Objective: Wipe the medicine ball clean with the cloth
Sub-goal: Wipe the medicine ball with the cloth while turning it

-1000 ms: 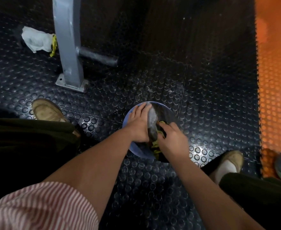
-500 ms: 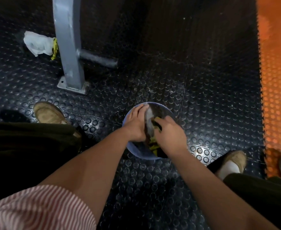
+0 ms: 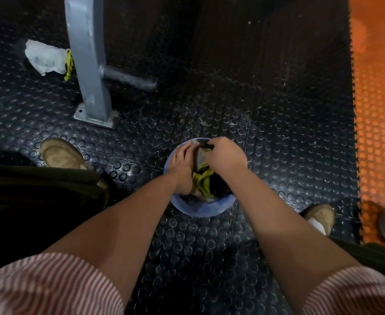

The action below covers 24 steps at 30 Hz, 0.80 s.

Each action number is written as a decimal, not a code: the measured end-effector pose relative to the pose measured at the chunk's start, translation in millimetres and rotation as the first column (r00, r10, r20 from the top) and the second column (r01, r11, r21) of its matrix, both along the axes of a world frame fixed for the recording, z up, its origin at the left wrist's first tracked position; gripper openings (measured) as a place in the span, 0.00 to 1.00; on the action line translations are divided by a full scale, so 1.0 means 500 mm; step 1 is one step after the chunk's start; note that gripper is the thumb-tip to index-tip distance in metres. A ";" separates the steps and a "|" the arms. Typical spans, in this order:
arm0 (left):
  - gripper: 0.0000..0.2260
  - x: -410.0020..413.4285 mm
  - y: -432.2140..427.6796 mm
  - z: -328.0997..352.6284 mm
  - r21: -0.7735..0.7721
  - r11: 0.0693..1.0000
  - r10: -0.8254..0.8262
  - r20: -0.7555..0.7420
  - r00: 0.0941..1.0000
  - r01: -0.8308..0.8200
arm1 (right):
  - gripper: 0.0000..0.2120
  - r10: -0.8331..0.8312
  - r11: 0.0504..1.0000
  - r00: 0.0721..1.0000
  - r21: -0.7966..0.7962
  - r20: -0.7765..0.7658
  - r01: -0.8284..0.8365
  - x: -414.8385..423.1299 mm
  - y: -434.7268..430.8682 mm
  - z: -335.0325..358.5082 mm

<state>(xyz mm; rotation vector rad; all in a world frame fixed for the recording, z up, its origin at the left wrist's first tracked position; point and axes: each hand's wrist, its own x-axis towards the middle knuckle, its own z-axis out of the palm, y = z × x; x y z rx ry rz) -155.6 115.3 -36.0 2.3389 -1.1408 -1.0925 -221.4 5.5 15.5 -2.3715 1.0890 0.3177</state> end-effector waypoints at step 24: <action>0.55 -0.028 0.020 -0.001 -0.030 0.999 0.040 0.102 0.994 -0.037 | 0.16 -0.021 0.999 0.997 0.027 0.080 0.019 -0.055 0.021 -0.018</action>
